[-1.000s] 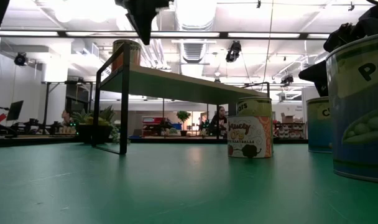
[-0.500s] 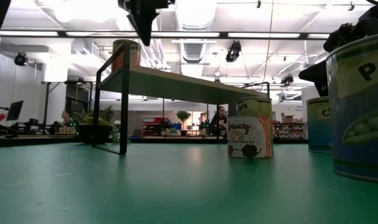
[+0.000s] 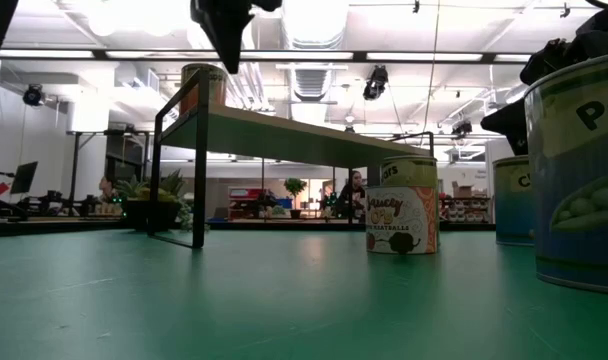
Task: Pick and place cans onto a shelf
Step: Put the orange and yellow can on the shelf, then put the light green can on the shelf
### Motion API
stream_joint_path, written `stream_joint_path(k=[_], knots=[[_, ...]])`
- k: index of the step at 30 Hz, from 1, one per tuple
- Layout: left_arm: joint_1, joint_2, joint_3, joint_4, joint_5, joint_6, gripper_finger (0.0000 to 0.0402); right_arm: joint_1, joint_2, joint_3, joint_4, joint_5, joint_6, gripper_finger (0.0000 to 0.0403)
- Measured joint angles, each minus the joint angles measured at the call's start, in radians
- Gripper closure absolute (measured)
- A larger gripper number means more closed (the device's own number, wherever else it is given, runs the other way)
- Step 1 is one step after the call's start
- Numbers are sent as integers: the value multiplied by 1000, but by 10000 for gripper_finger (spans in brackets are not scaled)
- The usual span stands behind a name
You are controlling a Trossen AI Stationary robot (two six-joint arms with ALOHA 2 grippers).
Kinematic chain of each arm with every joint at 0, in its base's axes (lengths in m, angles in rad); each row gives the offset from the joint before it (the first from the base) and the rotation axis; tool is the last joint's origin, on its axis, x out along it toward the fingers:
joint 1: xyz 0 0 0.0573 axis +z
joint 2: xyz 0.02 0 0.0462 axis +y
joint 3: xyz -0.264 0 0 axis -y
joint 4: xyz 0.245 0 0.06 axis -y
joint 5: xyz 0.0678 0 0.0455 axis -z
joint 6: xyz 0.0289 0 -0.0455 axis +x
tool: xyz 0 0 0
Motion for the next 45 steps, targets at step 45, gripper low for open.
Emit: stream_joint_path(k=[45], knots=[[-468, -187, -399, 875, -121, 610, 402, 8, 2, -4, 254, -125, 43, 390]])
